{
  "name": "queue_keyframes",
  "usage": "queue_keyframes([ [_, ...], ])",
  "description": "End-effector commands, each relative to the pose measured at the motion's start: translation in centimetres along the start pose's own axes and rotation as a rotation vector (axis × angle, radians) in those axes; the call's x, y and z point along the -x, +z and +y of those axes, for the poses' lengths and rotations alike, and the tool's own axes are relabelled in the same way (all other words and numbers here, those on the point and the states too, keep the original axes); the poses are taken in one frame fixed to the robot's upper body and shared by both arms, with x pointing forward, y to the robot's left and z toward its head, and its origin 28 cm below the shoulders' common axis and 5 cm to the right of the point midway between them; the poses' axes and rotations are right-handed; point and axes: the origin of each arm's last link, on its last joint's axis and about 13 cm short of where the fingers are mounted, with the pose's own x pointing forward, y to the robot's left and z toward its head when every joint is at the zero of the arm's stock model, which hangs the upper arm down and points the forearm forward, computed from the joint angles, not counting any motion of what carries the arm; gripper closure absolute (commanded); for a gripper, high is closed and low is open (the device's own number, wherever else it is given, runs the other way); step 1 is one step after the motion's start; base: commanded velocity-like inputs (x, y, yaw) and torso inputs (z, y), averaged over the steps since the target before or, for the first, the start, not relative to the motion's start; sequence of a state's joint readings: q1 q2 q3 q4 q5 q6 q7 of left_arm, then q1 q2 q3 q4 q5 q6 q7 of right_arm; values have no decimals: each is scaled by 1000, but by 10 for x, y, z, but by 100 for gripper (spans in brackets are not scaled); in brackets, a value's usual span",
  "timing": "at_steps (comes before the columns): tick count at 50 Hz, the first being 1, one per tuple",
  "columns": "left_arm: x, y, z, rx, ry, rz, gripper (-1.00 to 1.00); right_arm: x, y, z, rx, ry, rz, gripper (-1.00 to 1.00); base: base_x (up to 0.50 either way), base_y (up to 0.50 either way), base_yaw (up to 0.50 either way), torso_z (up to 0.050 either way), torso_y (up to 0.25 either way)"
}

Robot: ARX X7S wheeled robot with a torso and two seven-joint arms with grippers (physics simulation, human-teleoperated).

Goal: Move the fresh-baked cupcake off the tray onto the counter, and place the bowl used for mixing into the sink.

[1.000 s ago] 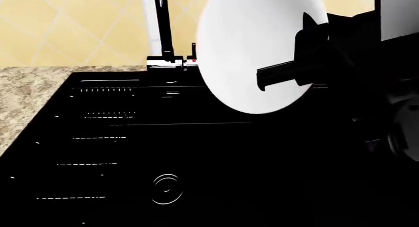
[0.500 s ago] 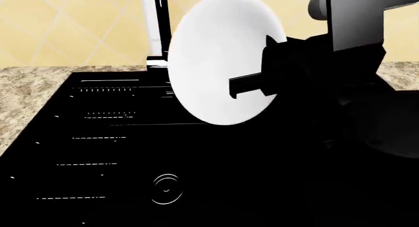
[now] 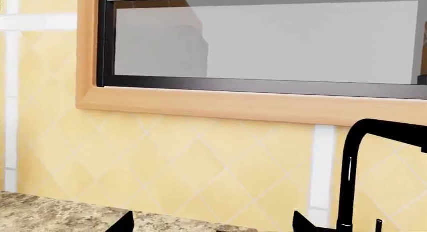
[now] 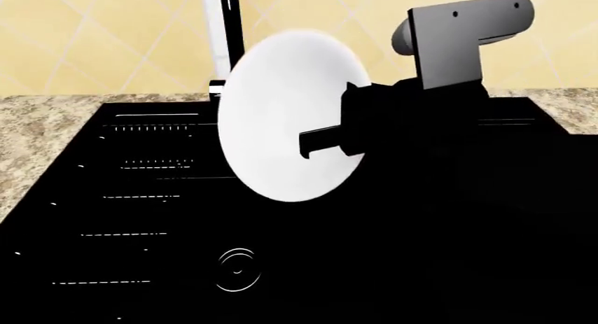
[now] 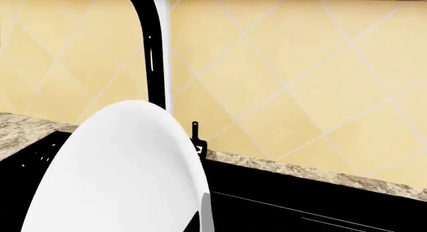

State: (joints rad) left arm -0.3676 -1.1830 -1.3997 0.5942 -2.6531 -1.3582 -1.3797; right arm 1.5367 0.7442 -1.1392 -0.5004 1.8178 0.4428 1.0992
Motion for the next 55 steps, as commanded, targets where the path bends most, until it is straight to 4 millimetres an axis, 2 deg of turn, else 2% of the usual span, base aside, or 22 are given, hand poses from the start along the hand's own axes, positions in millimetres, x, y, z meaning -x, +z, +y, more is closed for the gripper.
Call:
queue_keyframes([
  [1, 0, -3, 2, 6, 6, 3, -100, -8, -5, 6, -6, 23, 41, 100, 0, 0, 0, 0, 0],
  [18, 0, -5, 2, 9, 5, 6, -100, -23, -20, 11, -18, 47, 109, 100, 0, 0, 0, 0, 1],
  [42, 1, -6, 3, 18, 9, 8, -100, -26, -37, 9, -170, 96, 172, 100, 0, 0, 0, 0, 0],
  [55, 2, -7, 3, 22, 7, 10, -100, -27, -44, 12, -159, 110, 237, 100, 0, 0, 0, 0, 1],
])
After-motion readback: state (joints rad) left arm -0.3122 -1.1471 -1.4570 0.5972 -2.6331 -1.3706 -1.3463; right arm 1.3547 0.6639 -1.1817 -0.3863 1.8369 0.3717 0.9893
